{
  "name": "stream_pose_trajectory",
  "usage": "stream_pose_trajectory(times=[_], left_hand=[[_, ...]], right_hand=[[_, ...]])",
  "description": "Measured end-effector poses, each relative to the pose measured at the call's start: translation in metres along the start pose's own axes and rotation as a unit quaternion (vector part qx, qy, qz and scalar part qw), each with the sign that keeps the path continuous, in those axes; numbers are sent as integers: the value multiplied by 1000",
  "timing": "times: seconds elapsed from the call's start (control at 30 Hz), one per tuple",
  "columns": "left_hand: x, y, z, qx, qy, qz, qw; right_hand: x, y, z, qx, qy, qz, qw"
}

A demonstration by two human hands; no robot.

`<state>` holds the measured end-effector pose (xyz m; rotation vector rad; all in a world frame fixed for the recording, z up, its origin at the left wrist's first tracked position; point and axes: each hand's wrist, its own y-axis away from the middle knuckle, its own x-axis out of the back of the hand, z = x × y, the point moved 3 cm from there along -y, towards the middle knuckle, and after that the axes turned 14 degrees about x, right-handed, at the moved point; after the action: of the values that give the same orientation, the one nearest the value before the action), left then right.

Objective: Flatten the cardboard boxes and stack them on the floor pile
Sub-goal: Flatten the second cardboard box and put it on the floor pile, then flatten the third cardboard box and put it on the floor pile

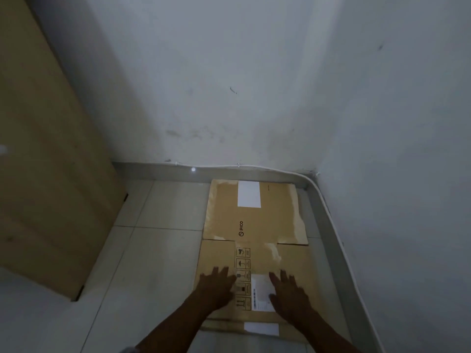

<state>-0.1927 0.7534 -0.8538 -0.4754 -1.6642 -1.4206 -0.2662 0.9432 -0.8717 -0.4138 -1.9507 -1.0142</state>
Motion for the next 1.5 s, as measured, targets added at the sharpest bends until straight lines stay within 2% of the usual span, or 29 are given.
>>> stream_pose_trajectory(times=[0.3, 0.5, 0.67, 1.07, 1.27, 1.5], left_hand=[[63, 69, -59, 1, -12, 105, 994], [113, 124, -79, 6, 11, 105, 994], [206, 216, -82, 1, 15, 111, 994], [490, 481, -106, 26, 59, 147, 987], [570, 555, -153, 16, 35, 193, 980], [600, 595, -261, 17, 30, 204, 978]], right_hand=[[61, 55, -73, 54, 20, 105, 993], [104, 97, -106, 63, 30, 101, 992], [201, 173, -154, 61, 33, 107, 992], [507, 375, -312, 114, 35, 140, 983], [586, 414, -401, 148, 54, 159, 975], [601, 388, -519, 161, 54, 164, 972]])
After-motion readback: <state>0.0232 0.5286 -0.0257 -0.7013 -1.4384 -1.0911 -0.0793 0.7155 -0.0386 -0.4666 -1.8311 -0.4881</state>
